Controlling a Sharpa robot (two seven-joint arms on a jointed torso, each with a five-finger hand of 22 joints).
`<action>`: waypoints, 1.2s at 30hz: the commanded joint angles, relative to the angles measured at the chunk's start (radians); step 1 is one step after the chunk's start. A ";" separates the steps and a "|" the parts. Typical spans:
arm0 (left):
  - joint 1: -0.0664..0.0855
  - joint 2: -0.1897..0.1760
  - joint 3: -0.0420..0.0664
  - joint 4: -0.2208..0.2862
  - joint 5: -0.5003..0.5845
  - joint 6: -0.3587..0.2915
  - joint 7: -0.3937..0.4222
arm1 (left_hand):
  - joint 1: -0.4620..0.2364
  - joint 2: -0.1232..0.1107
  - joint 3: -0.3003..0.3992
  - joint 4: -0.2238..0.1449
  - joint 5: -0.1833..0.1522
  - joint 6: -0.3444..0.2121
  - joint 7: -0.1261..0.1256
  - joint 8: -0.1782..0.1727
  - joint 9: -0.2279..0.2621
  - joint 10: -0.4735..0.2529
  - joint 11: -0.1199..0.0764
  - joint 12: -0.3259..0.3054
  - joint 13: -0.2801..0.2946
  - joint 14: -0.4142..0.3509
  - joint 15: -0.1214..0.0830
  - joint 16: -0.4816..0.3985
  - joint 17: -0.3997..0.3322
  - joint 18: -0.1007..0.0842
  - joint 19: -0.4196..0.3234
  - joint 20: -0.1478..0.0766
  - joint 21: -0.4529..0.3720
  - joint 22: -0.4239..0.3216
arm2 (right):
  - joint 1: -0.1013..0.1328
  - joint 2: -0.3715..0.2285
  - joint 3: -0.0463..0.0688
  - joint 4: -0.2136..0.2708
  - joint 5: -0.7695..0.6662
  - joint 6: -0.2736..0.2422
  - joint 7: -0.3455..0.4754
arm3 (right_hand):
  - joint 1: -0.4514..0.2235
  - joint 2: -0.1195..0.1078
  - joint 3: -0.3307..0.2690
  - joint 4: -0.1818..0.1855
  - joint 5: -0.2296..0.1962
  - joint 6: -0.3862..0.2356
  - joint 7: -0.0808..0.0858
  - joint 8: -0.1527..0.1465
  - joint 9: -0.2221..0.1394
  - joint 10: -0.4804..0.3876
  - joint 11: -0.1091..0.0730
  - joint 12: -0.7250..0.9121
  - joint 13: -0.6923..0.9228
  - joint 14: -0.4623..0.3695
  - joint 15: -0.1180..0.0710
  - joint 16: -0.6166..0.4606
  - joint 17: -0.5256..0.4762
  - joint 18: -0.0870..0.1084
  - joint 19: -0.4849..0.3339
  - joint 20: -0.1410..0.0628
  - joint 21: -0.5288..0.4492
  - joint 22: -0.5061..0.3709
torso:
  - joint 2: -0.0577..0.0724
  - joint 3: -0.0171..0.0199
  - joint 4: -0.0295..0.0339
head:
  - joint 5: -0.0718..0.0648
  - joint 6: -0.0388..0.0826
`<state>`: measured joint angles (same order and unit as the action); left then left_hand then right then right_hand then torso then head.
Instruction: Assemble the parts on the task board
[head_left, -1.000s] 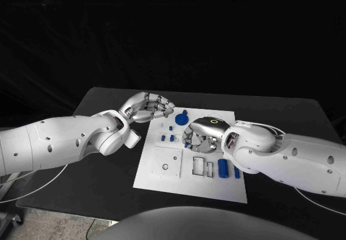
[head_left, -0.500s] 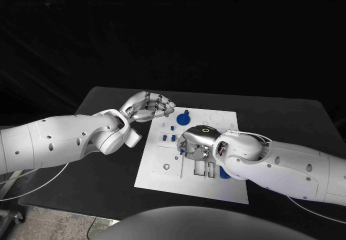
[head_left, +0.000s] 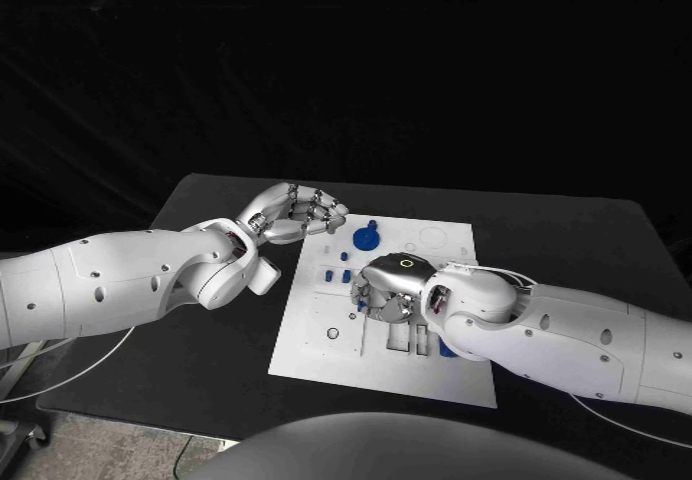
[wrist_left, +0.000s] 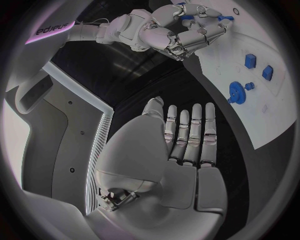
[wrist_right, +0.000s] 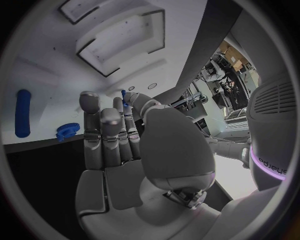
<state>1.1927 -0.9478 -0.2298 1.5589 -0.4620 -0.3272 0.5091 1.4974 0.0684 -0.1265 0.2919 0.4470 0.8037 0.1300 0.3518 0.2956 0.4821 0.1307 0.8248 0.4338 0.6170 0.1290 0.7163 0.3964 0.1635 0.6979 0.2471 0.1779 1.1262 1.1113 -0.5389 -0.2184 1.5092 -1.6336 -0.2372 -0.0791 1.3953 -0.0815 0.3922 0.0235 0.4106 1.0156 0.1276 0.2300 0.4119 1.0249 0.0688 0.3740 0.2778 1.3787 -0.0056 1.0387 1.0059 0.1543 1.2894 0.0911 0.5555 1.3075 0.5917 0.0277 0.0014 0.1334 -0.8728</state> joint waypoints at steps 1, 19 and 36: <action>0.000 -0.001 0.000 0.003 0.004 0.011 0.004 | -0.003 0.012 -0.006 0.000 0.007 -0.005 0.002 0.004 -0.002 -0.002 0.001 0.005 -0.002 0.000 0.008 0.007 -0.001 0.014 0.010 0.000 -0.003 0.001 | -0.004 0.006 0.000 -0.001 0.002 0.012 0.005 | 0.014 0.001 0.001 -0.005 0.004 0.008 0.001 0.004 0.001 0.008 0.000 -0.002 0.001 -0.006 -0.004 0.000 0.001 0.001 -0.006 0.000 0.005 0.058 | 0.001 -0.0006 -0.0002 | 0.001 0.000; 0.000 0.009 0.000 -0.010 0.006 0.025 0.005 | -0.003 0.017 -0.007 0.000 0.009 -0.004 0.001 0.006 -0.002 0.000 0.000 0.007 -0.005 0.003 0.009 0.008 -0.002 0.014 0.012 0.001 -0.004 0.002 | -0.013 0.016 0.000 -0.003 0.013 0.028 0.001 | 0.016 0.001 0.001 -0.008 0.005 0.009 0.001 0.003 0.001 0.013 -0.001 0.000 0.001 -0.008 -0.005 -0.003 -0.003 0.002 -0.007 0.000 0.002 0.057 | 0.000 -0.0006 0.0009 | 0.008 0.000; 0.000 0.016 -0.001 -0.013 0.007 0.033 -0.001 | -0.002 0.022 -0.006 0.000 0.011 -0.005 0.001 0.007 -0.003 0.000 0.001 0.007 -0.007 0.005 0.010 0.009 -0.004 0.014 0.014 0.001 -0.004 0.002 | -0.015 0.025 0.000 -0.007 0.021 0.053 -0.005 | 0.017 0.001 0.001 -0.010 0.006 0.006 0.003 -0.002 -0.002 0.011 0.000 -0.002 0.000 -0.012 -0.004 -0.010 -0.009 0.004 -0.012 0.000 -0.010 0.055 | 0.000 -0.0003 0.0002 | 0.006 0.000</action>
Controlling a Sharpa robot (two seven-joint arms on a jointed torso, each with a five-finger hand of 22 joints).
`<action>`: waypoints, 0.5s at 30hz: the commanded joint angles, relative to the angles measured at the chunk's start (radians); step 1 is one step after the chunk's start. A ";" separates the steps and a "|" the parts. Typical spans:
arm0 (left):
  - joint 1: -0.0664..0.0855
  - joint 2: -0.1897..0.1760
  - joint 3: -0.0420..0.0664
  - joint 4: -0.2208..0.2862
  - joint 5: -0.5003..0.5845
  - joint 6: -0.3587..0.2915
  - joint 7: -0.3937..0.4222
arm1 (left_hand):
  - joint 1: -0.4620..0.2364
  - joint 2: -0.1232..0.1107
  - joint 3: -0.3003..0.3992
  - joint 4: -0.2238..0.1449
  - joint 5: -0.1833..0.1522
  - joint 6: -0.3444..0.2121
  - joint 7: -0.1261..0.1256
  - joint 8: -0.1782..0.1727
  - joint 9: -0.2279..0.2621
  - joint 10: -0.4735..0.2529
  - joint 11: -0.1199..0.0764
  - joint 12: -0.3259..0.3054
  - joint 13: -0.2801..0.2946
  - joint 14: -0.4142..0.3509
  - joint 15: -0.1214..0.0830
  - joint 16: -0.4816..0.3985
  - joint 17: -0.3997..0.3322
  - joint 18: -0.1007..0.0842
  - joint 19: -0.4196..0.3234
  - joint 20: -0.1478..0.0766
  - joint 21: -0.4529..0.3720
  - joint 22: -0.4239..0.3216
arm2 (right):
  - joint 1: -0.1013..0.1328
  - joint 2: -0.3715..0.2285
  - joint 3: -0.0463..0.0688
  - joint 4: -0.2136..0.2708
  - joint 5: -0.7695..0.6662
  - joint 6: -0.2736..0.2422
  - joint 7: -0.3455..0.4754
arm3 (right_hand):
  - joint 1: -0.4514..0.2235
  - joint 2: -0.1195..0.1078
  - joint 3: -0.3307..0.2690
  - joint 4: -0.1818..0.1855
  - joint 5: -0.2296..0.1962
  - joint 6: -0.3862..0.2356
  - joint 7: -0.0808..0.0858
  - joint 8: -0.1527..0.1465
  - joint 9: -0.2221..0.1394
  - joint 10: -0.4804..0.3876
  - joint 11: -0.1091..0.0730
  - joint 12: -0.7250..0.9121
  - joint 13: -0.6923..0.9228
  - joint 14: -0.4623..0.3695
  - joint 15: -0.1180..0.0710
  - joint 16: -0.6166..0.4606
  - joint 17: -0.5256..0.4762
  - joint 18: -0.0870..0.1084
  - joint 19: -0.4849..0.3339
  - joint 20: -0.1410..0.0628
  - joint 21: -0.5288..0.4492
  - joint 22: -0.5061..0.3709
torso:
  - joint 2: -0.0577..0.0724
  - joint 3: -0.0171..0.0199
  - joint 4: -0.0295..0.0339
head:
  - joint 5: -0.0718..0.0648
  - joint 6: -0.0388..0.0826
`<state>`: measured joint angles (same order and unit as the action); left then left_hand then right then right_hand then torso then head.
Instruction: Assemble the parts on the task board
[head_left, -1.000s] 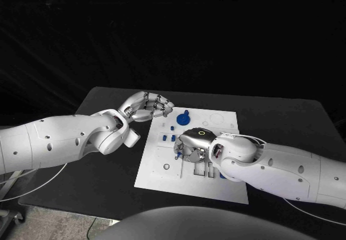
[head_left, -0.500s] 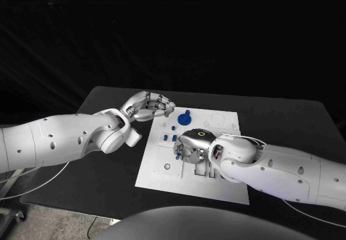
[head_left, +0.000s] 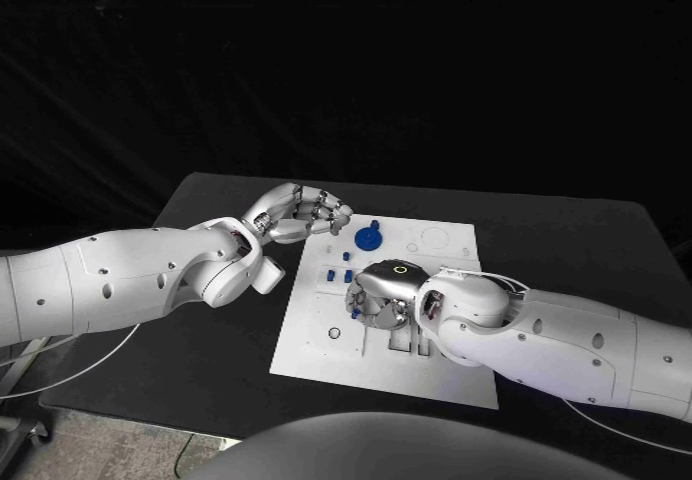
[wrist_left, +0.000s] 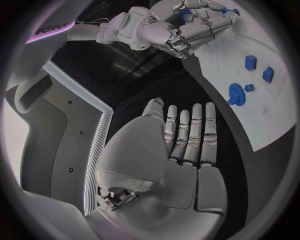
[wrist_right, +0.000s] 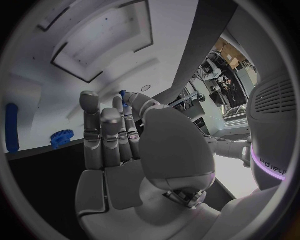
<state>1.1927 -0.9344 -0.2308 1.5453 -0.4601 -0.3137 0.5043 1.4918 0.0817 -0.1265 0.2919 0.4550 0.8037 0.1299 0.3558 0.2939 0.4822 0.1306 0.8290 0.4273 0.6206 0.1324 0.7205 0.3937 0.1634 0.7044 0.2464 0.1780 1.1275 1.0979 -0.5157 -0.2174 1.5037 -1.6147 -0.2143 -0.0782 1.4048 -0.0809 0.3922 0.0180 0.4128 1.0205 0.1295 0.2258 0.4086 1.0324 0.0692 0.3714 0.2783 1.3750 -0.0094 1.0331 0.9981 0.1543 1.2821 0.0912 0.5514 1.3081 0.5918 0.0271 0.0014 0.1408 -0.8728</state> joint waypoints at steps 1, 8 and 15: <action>0.000 0.003 0.000 0.000 0.005 0.020 0.003 | 0.004 0.009 -0.006 0.000 0.003 -0.005 0.001 0.003 -0.001 0.000 0.001 0.003 -0.001 0.001 0.007 0.005 -0.001 0.014 0.007 0.002 -0.004 0.001 | -0.002 0.002 0.000 -0.002 0.004 0.031 -0.006 | 0.007 0.000 0.001 -0.005 0.004 0.001 0.001 0.002 0.002 0.004 0.000 0.001 0.000 -0.008 0.000 -0.004 -0.002 0.004 -0.005 -0.001 -0.006 0.054 | 0.000 0.0004 0.0004 | -0.001 0.000; 0.000 0.005 0.000 -0.003 0.005 0.023 0.001 | 0.004 0.012 -0.006 0.000 0.004 -0.005 0.001 0.004 -0.001 0.000 0.001 0.003 -0.002 0.002 0.007 0.006 -0.001 0.014 0.008 0.002 -0.004 0.001 | -0.003 0.004 0.000 -0.002 0.011 0.042 -0.008 | 0.007 0.000 0.001 -0.005 0.004 0.000 0.001 0.001 0.001 0.003 0.000 0.001 -0.001 -0.009 0.000 -0.006 -0.003 0.004 -0.006 -0.001 -0.008 0.054 | 0.000 0.0000 0.0002 | -0.003 0.000; 0.000 0.008 0.000 -0.006 0.005 0.024 0.001 | 0.005 0.013 -0.006 0.000 0.005 -0.005 0.001 0.005 -0.001 0.001 0.001 0.004 -0.003 0.003 0.008 0.006 -0.002 0.014 0.009 0.003 -0.004 0.001 | -0.004 0.009 0.000 -0.005 0.015 0.043 -0.008 | 0.007 0.001 0.002 -0.006 0.004 -0.004 0.003 -0.005 -0.001 0.001 0.002 -0.001 -0.002 -0.012 0.001 -0.007 -0.005 0.004 -0.008 0.000 -0.010 0.053 | 0.000 0.0002 0.0007 | -0.004 0.000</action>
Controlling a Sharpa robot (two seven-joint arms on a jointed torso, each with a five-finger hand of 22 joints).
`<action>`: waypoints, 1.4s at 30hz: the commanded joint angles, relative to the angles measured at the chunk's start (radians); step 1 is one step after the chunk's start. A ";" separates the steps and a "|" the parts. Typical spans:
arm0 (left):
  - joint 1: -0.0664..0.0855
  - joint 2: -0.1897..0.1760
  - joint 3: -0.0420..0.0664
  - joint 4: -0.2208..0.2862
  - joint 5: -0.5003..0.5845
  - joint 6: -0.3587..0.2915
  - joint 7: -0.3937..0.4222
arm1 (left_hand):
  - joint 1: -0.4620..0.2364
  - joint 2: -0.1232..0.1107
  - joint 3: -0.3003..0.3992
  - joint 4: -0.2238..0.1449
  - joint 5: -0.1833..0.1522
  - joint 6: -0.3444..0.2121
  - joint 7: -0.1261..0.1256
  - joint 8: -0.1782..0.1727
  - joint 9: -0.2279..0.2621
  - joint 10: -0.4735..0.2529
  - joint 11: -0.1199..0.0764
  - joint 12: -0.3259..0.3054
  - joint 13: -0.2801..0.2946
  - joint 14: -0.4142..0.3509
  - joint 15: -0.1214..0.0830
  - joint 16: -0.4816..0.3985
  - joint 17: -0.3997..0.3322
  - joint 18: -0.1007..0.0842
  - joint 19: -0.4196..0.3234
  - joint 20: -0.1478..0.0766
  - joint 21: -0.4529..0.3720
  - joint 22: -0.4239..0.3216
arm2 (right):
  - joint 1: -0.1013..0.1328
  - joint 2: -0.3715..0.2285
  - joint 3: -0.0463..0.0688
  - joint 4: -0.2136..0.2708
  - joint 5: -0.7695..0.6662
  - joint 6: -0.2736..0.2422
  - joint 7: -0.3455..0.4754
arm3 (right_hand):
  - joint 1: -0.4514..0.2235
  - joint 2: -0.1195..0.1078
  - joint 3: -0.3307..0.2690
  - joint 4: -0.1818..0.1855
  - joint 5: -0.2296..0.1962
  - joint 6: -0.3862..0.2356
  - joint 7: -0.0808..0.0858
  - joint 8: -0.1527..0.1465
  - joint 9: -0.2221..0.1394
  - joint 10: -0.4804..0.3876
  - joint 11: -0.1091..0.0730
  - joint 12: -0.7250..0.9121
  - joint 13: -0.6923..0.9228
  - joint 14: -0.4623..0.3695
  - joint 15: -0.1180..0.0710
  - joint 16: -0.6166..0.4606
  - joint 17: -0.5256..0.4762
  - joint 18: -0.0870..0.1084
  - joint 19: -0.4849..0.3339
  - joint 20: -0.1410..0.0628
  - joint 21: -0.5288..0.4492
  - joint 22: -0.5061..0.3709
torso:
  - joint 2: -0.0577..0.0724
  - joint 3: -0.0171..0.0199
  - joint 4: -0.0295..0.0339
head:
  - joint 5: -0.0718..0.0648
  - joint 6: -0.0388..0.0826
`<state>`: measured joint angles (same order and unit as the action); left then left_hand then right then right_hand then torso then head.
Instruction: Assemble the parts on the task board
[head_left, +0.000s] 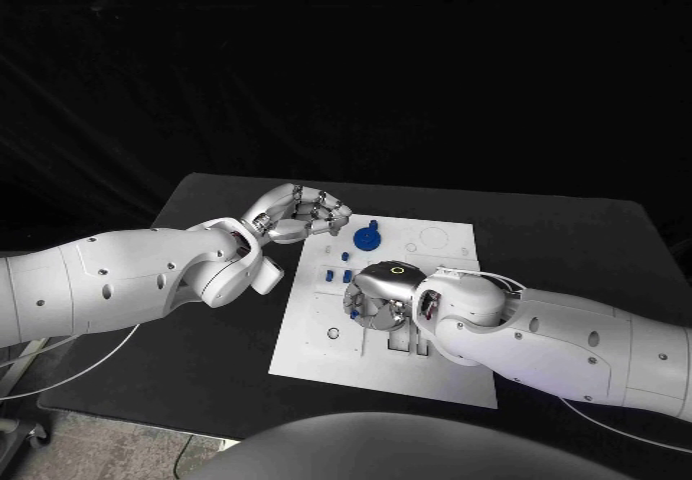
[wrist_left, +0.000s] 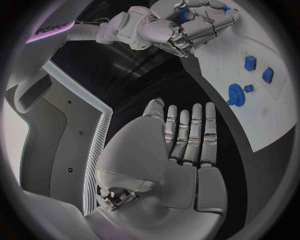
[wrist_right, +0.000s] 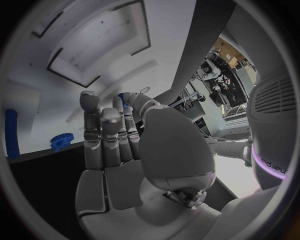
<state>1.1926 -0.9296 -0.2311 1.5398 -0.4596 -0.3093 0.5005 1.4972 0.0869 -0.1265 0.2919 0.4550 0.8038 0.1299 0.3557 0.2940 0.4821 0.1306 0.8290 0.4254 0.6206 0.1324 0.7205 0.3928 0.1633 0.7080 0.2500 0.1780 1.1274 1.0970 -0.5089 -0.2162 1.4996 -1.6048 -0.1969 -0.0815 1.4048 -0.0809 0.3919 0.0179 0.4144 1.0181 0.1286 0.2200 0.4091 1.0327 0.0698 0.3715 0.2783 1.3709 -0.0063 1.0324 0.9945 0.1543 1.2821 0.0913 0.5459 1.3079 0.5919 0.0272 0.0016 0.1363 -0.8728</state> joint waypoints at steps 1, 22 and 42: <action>0.000 0.003 0.000 0.000 0.004 0.021 0.004 | -0.001 0.008 -0.006 0.000 0.005 -0.005 0.001 0.005 -0.001 0.001 0.001 0.004 -0.001 0.003 0.008 0.006 -0.001 0.014 0.006 -0.001 -0.004 0.001 | -0.003 0.003 -0.002 -0.001 0.005 0.025 -0.006 | 0.006 0.000 0.002 -0.006 0.002 -0.009 0.007 -0.006 -0.005 -0.006 0.004 -0.004 -0.003 -0.009 0.000 -0.008 -0.003 0.004 -0.010 0.001 -0.007 0.053 | 0.000 0.0002 0.0002 | 0.001 0.000; 0.000 0.006 0.000 -0.006 0.016 0.014 -0.005 | 0.001 0.011 -0.006 0.000 0.006 -0.004 0.000 0.007 -0.001 0.002 0.001 0.004 -0.003 0.004 0.009 0.007 -0.002 0.014 0.007 0.000 -0.004 0.002 | 0.035 -0.092 0.004 0.071 0.018 -0.085 -0.007 | -0.068 -0.031 -0.128 0.070 -0.231 -0.263 -0.042 -0.122 -0.150 -0.314 0.043 0.068 0.045 -0.100 0.018 -0.055 -0.079 0.027 -0.085 0.026 -0.213 0.011 | 0.000 0.0010 -0.0005 | 0.012 0.000; -0.002 0.003 -0.002 0.008 0.030 -0.006 -0.016 | 0.001 0.014 -0.007 0.000 0.009 -0.004 0.001 0.008 -0.002 0.004 0.002 0.006 -0.005 0.007 0.010 0.009 -0.003 0.014 0.009 0.000 -0.004 0.002 | 0.227 -0.407 0.002 0.184 0.200 -0.004 -0.086 | -0.072 -0.025 -0.065 0.083 -0.045 -0.093 -0.012 -0.053 -0.120 -0.248 0.037 0.117 0.019 -0.087 0.028 -0.022 -0.075 0.018 -0.057 0.030 -0.173 0.031 | -0.001 0.0008 -0.0035 | -0.010 0.000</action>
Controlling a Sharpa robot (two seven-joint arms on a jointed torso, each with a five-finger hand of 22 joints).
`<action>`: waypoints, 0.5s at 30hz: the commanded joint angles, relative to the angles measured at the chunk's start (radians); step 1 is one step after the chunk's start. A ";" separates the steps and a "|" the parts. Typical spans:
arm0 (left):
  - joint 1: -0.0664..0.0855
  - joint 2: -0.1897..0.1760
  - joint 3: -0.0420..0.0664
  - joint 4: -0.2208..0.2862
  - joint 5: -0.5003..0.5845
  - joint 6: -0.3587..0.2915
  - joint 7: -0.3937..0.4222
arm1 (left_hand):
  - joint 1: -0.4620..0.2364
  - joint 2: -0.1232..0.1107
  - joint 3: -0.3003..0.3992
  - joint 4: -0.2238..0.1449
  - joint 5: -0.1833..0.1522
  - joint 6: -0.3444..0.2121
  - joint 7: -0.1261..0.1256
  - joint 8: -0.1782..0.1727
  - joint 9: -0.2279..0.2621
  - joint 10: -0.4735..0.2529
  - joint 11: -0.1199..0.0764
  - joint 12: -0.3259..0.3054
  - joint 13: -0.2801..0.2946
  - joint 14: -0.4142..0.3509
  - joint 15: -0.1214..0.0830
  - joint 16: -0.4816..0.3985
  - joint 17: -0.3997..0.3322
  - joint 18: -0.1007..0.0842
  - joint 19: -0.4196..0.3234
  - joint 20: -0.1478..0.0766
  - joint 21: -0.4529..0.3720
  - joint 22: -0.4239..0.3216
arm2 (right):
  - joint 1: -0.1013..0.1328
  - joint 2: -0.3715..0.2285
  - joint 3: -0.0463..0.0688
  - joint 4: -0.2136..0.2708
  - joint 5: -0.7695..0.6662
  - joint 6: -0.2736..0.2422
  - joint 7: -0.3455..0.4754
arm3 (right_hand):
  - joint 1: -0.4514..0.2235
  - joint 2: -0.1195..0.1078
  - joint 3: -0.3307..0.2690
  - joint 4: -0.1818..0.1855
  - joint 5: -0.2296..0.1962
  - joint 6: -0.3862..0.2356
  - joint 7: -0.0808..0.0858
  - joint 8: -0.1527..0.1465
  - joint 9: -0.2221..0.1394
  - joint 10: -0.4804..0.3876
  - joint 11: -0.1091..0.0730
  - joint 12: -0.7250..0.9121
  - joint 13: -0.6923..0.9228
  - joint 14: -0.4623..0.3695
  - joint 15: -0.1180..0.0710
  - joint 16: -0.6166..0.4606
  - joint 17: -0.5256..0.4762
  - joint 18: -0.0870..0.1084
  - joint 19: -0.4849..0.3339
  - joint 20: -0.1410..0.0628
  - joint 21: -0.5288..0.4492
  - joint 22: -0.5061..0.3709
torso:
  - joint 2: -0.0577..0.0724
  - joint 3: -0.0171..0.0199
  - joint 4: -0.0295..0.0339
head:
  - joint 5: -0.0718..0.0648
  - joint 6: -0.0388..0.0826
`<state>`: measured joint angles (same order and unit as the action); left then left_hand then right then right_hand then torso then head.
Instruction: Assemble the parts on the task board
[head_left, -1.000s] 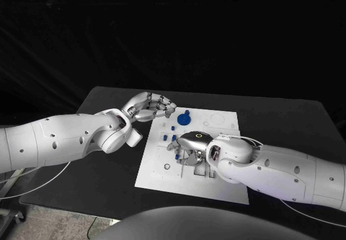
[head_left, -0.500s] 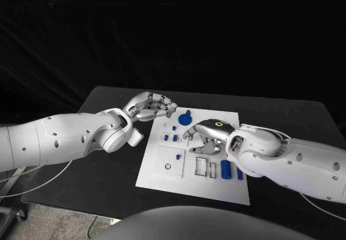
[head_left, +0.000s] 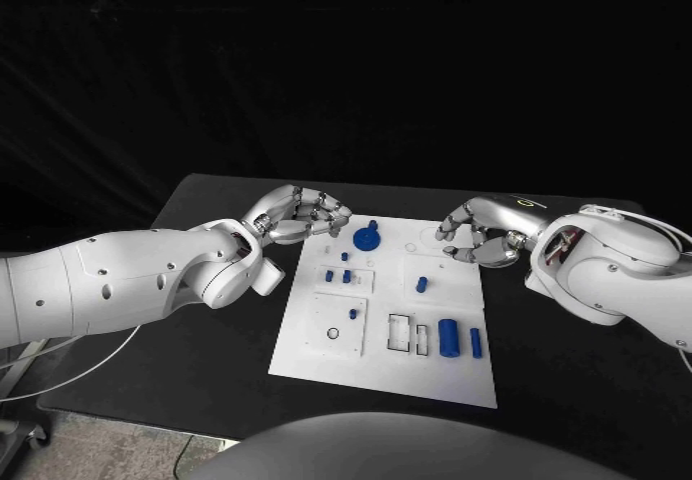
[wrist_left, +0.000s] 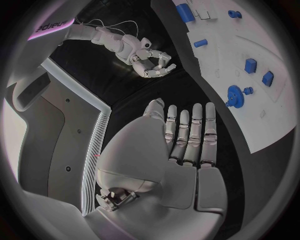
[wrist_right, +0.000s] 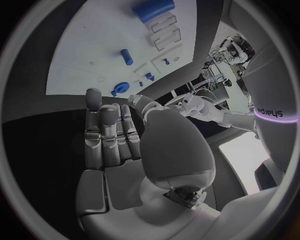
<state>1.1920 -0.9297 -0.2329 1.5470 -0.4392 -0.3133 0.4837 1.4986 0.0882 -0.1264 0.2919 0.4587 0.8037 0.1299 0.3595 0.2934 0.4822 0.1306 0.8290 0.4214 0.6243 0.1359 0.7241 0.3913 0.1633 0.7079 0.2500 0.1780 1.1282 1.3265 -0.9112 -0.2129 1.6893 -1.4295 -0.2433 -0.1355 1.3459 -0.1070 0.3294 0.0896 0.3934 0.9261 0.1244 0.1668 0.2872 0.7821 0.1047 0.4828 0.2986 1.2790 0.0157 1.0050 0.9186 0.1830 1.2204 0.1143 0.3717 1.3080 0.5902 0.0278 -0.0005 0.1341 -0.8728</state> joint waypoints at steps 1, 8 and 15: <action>-0.001 0.005 0.000 0.000 0.010 -0.002 0.001 | 0.003 0.014 -0.006 -0.001 0.008 -0.004 0.001 0.006 -0.001 0.005 0.002 0.006 -0.003 0.004 0.007 0.006 -0.002 0.014 0.009 0.000 -0.004 0.002 | -0.007 -0.008 -0.002 -0.010 0.000 0.057 -0.038 | -0.028 0.001 -0.010 0.022 -0.052 -0.005 -0.009 -0.002 0.003 0.002 0.001 0.009 -0.001 0.006 0.006 0.008 0.001 -0.011 0.006 0.008 0.002 0.030 | 0.001 0.0004 -0.0008 | -0.010 0.000; -0.002 0.008 0.000 0.002 0.011 -0.003 -0.001 | 0.026 0.021 -0.001 -0.002 0.032 -0.005 0.000 0.012 -0.002 0.008 0.004 0.004 -0.015 0.008 0.008 0.010 -0.006 0.013 0.013 0.001 -0.006 0.005 | -0.042 0.003 -0.003 -0.037 -0.061 0.106 -0.045 | -0.070 -0.010 -0.053 0.060 -0.196 -0.072 -0.008 -0.052 -0.021 -0.022 0.002 0.007 -0.009 0.026 0.004 0.033 0.015 -0.015 0.031 0.008 0.037 0.036 | 0.002 -0.0002 0.0013 | -0.015 0.000; -0.002 0.009 0.000 0.003 0.012 -0.001 -0.003 | 0.028 0.023 0.000 -0.002 0.038 -0.006 0.001 0.014 -0.002 0.009 0.005 0.004 -0.018 0.008 0.008 0.010 -0.007 0.013 0.013 0.001 -0.006 0.006 | -0.078 0.032 -0.004 -0.072 -0.056 0.104 -0.023 | -0.040 -0.007 -0.064 0.049 -0.209 -0.097 0.011 -0.075 -0.043 -0.014 0.003 -0.001 -0.022 0.035 0.009 0.040 0.016 -0.018 0.047 0.012 0.049 0.039 | 0.001 -0.0003 0.0022 | -0.014 0.000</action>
<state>1.1904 -0.9233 -0.2331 1.5476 -0.4333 -0.3161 0.4771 1.5183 0.1078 -0.1264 0.2919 0.4899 0.8037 0.1299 0.3680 0.2923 0.4859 0.1342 0.8290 0.4046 0.6280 0.1396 0.7290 0.3854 0.1633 0.7152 0.2500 0.1780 1.1327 1.2514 -0.8822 -0.2168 1.6224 -1.4661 -0.1637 -0.1652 1.2940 -0.1136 0.2654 0.1425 0.1806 0.8346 0.1334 0.0964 0.2460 0.7619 0.1064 0.4863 0.2774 1.3093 0.0246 1.0396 0.9353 0.1837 1.2615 0.1267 0.4163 1.3079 0.5918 0.0275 0.0014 0.1199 -0.8728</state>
